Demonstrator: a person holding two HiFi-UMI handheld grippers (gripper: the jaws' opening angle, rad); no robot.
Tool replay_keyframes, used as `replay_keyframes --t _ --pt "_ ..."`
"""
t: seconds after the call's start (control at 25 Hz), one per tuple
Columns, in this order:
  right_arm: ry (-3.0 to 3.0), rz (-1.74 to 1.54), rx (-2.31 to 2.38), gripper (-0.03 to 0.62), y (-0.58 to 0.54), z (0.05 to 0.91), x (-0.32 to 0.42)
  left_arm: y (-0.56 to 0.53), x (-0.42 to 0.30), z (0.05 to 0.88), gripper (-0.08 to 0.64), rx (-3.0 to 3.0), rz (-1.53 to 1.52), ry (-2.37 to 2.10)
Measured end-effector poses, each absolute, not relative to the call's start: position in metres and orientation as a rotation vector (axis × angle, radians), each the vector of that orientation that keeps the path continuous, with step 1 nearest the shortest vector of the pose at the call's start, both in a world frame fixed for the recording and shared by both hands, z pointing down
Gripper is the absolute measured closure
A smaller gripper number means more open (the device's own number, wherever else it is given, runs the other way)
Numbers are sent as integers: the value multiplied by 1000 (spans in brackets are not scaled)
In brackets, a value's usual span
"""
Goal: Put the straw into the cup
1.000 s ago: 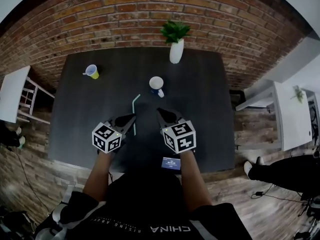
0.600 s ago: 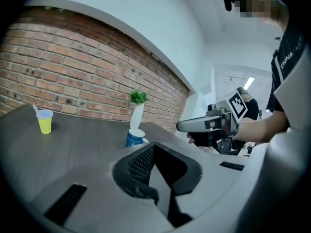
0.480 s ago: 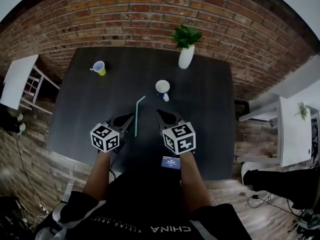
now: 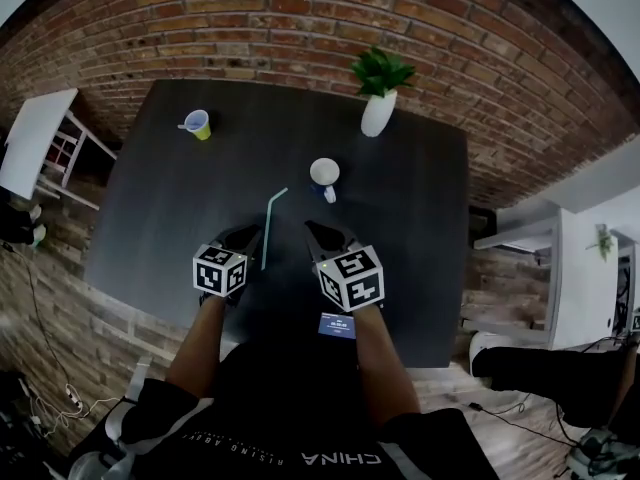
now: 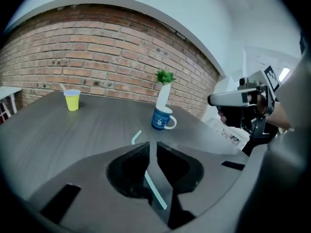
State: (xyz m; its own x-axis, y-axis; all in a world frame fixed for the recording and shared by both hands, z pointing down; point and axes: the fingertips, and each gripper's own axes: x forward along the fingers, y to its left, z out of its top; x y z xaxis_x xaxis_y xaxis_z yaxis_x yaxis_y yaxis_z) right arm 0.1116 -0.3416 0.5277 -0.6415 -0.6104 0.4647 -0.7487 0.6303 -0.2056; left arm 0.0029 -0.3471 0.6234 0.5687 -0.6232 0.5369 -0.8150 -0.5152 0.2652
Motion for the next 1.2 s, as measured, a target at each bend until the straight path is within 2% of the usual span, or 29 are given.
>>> replay_keyframes --t 0.08,0.16,0.24,0.72,0.96,1.08,1.2 --pt "-2498 543 1060 587 -341 531 113 -346 5 640 494 2266 558 -1171" --pt "-2492 539 1036 586 -341 535 115 -344 6 655 491 2223 603 -1195" --pt "-2487 541 1015 586 -340 539 119 -343 8 668 454 2177 646 -1215" --pt "-2470 547 927 586 -346 560 134 -341 8 717 454 1988 824 -1312" --pt "-2467 559 926 586 -349 564 140 -343 6 710 459 1980 858 -1350" --pt "-2465 566 927 586 -350 567 139 -343 4 709 515 1983 904 -1340" --pt "-2462 566 922 586 -350 568 137 -343 2 710 526 1982 931 -1330"
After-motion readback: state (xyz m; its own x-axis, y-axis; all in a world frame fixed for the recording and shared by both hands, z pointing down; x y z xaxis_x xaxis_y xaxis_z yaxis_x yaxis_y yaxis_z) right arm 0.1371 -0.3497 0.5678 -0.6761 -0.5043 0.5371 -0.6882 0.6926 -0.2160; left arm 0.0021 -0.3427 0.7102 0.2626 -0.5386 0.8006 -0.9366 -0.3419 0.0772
